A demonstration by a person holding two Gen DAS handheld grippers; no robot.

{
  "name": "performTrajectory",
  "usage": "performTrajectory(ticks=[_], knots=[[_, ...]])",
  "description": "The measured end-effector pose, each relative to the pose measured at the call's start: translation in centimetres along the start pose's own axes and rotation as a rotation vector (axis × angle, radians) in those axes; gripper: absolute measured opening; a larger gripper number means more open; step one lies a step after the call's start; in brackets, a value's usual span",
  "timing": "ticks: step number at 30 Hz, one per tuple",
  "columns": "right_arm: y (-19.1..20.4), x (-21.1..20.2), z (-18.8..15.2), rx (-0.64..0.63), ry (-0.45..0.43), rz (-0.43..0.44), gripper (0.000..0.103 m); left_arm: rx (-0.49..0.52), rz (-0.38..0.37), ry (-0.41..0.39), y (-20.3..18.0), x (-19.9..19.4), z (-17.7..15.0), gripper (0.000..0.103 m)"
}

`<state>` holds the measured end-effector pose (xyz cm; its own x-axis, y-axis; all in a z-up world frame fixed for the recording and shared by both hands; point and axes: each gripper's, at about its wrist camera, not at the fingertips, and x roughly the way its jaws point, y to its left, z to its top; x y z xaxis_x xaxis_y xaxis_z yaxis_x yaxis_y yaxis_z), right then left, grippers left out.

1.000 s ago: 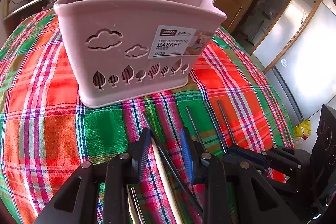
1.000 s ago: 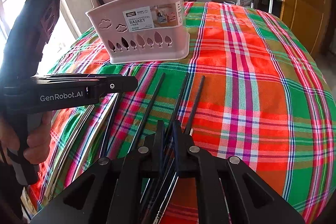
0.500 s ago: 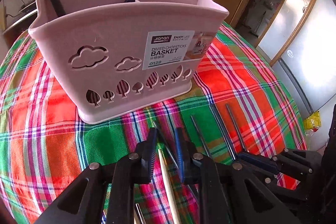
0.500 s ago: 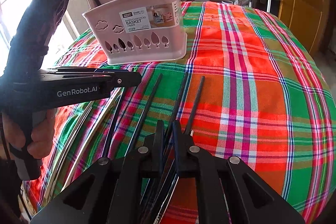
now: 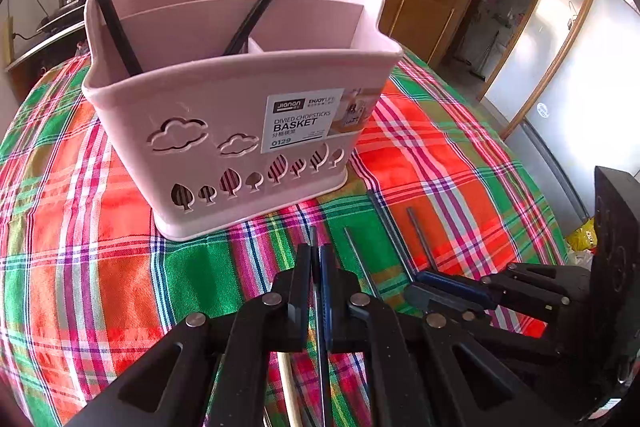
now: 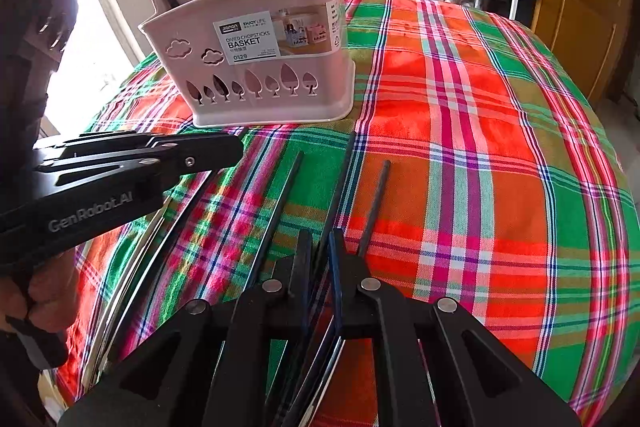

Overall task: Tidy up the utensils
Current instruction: 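Close the right tool on a black chopstick while the left tool holds its own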

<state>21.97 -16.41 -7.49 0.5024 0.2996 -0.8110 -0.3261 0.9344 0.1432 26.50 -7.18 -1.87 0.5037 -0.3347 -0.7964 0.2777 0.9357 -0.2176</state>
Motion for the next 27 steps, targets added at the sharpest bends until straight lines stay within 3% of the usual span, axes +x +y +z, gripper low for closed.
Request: performTrajectory(ticks=[14,19,27], knots=[[0.1,1.9,3.5,-0.017,0.091,-0.027,0.011,0.002,-0.028,-0.083,1.0,-5.3,0.4,0.004],[0.2,2.6,4.4,-0.015,0.086,-0.025,0.013,-0.002,-0.031,-0.087,1.1,-5.9,0.2,0.004],[-0.4,1.4,3.8,0.004,0.041,-0.001,0.008,-0.003,-0.048,-0.116,1.1,-7.7,0.3,0.004]])
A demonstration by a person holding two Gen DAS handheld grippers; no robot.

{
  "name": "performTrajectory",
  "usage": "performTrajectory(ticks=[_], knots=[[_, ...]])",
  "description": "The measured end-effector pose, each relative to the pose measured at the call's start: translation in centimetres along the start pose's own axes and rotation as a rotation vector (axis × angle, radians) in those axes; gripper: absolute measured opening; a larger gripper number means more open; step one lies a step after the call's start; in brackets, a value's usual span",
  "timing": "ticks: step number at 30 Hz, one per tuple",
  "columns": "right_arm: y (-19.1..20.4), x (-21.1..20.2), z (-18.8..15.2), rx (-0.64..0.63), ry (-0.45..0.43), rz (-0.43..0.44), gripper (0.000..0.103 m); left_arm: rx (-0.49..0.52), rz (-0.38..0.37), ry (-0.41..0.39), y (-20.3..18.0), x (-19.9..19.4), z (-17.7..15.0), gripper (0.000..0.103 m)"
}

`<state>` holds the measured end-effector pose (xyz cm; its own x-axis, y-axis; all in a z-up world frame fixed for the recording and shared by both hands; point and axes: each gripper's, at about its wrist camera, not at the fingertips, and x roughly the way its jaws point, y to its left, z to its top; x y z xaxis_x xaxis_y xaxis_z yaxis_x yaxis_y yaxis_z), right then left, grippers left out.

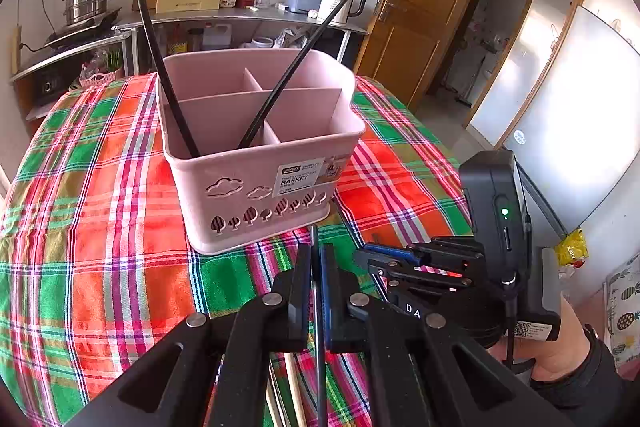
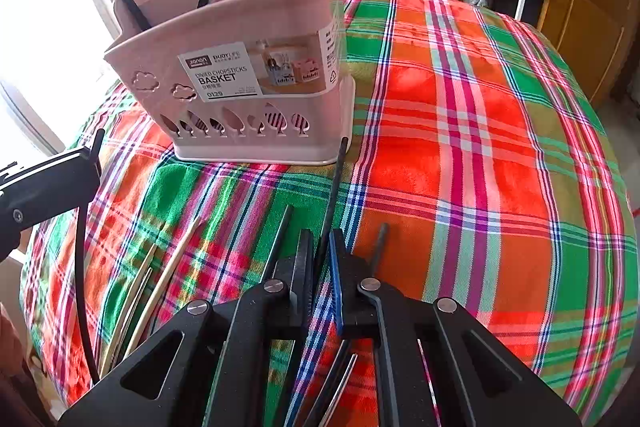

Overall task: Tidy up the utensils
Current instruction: 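Close the right tool on a black chopstick while the left tool holds its own, then carry the right tool's chopstick into the basket and open while the left tool releases its own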

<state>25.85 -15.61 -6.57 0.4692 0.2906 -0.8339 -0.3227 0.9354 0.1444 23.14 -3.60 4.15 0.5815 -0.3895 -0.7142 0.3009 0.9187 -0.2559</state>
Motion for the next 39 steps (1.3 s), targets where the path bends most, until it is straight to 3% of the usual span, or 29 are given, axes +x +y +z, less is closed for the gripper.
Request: performTrajectory(ticks=[10,19,39], knots=[[0.3,-8.2,-0.5,0.017,-0.186,0.072,0.007,0.033,-0.020,-0.090,-1.8,-5.2,1.5,0.004],[1.6,-14.9,0.3,-0.018,-0.346,0.078,0.006,0.077,-0.023,-0.203,-3.5,-11.4,3.2,0.004],[2.6,-18.9,2.9,-0.070,-0.453,0.086,0.005,0.088,0.037,-0.272,-3.1,-15.0,8.5,0.004]])
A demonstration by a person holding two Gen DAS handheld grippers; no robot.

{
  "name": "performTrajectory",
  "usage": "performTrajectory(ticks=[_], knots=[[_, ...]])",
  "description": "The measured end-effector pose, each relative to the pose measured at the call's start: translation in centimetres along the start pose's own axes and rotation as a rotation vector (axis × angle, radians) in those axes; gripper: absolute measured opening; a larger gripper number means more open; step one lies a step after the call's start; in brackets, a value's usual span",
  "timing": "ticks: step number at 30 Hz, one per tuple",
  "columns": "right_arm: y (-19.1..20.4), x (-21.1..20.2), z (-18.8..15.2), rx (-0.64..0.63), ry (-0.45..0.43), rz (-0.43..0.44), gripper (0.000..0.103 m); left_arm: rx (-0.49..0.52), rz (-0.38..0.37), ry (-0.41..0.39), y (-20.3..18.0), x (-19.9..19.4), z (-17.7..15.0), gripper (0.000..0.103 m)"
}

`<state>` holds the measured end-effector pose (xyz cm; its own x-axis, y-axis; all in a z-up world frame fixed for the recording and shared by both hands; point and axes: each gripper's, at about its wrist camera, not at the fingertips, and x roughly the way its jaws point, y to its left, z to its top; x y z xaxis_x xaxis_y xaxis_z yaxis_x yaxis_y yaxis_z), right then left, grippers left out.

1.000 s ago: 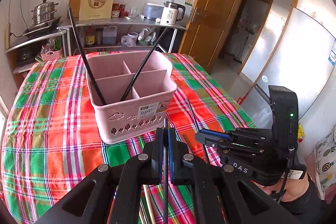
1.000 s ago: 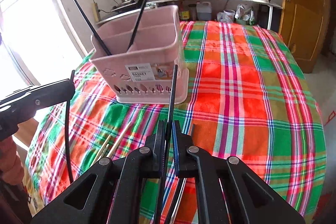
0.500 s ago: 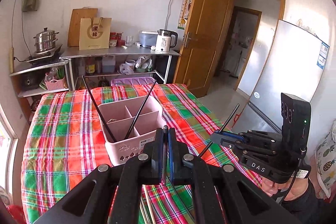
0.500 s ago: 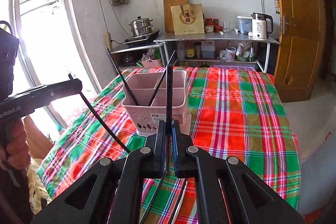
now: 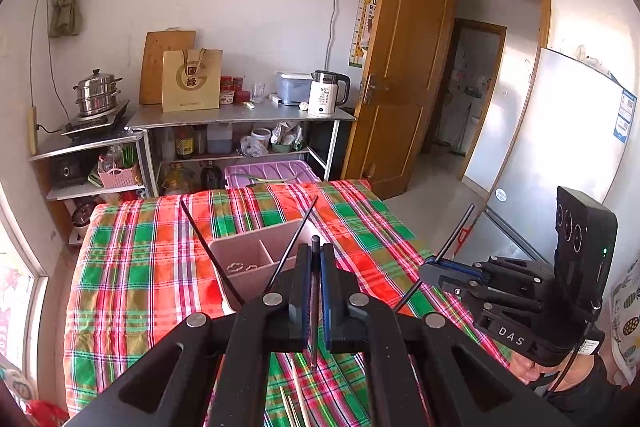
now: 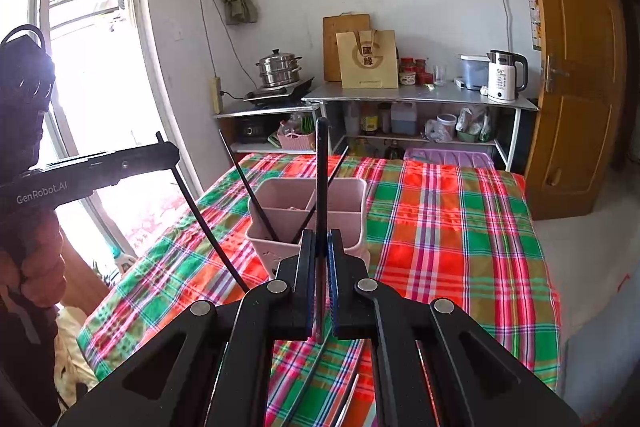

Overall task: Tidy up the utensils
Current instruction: 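Carry the right tool's chopstick into the basket and open while the left tool releases its own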

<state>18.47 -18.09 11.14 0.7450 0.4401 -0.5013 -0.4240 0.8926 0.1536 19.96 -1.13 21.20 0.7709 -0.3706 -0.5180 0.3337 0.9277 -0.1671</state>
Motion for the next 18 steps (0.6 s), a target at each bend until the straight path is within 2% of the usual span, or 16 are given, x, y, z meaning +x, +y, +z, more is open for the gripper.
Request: performTrajectory(ticks=[8,13,18], knots=[[1.1,0.5,3.9,-0.001,-0.073,0.036,0.005,-0.034,0.055,-0.092,2.2,-1.3,5.3,0.004],[1.5,1.7,6.0,0.006,-0.104,0.054,0.005,-0.059,0.090,-0.084,4.2,-0.1,7.1,0.004],[1.9,3.2,7.2,0.012,-0.116,0.064,0.005,-0.079,0.102,-0.070,6.0,1.3,7.3,0.004]])
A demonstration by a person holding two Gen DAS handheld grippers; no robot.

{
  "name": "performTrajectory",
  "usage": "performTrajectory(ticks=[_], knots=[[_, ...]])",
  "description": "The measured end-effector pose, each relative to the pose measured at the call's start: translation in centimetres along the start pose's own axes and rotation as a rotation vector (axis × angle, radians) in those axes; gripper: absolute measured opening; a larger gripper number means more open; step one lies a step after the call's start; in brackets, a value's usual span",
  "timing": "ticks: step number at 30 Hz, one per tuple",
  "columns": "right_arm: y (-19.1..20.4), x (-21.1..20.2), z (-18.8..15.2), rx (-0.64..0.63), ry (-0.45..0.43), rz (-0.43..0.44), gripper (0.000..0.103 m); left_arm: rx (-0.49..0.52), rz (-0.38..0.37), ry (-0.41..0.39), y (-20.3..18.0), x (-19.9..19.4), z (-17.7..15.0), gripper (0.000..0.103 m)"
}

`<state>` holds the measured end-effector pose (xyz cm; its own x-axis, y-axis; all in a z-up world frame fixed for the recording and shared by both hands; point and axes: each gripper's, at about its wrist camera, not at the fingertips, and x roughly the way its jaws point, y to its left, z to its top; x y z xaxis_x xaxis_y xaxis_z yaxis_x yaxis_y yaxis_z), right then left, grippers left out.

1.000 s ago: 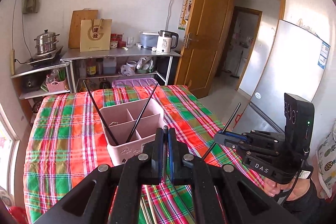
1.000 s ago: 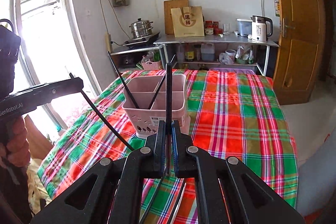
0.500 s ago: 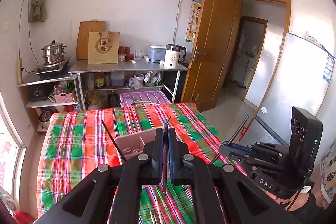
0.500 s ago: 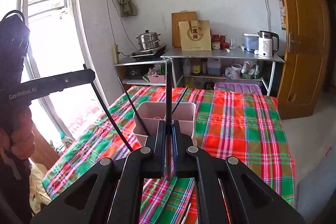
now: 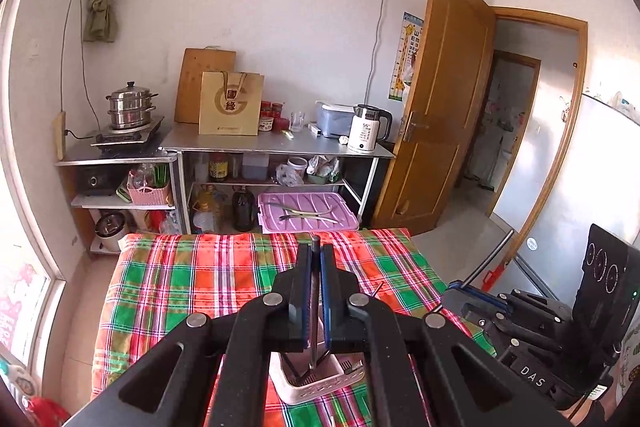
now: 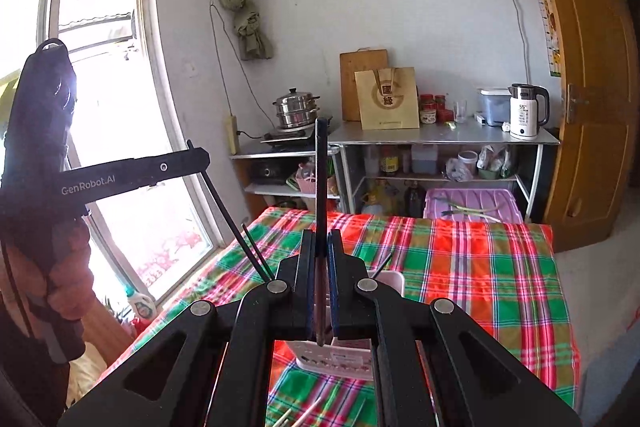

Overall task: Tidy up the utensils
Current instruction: 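Carry the right tool's chopstick into the basket and open while the left tool releases its own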

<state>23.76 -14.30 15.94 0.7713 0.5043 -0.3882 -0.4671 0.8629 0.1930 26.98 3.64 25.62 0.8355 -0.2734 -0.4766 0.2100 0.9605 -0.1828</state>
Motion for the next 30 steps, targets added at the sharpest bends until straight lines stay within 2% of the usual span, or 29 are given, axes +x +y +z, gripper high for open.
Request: performTrajectory(ticks=[10,21,26,28,30], knots=[[-0.1,4.3,-1.8,0.010,0.063,-0.022,0.005,-0.044,0.004,0.058,3.1,3.6,-2.7,0.004],[-1.8,8.6,-5.6,0.054,0.205,-0.037,0.006,-0.069,0.019,0.145,4.8,7.5,-6.5,0.004],[-1.9,8.6,-6.3,0.056,0.222,-0.035,0.007,-0.044,0.041,0.126,4.7,7.1,-7.1,0.005],[-1.9,7.9,-6.2,0.056,0.207,-0.036,0.013,-0.036,0.047,0.106,4.6,6.4,-7.1,0.009],[-2.0,7.0,-6.0,0.055,0.189,-0.035,0.014,-0.029,0.049,0.079,4.3,5.4,-7.0,0.020]])
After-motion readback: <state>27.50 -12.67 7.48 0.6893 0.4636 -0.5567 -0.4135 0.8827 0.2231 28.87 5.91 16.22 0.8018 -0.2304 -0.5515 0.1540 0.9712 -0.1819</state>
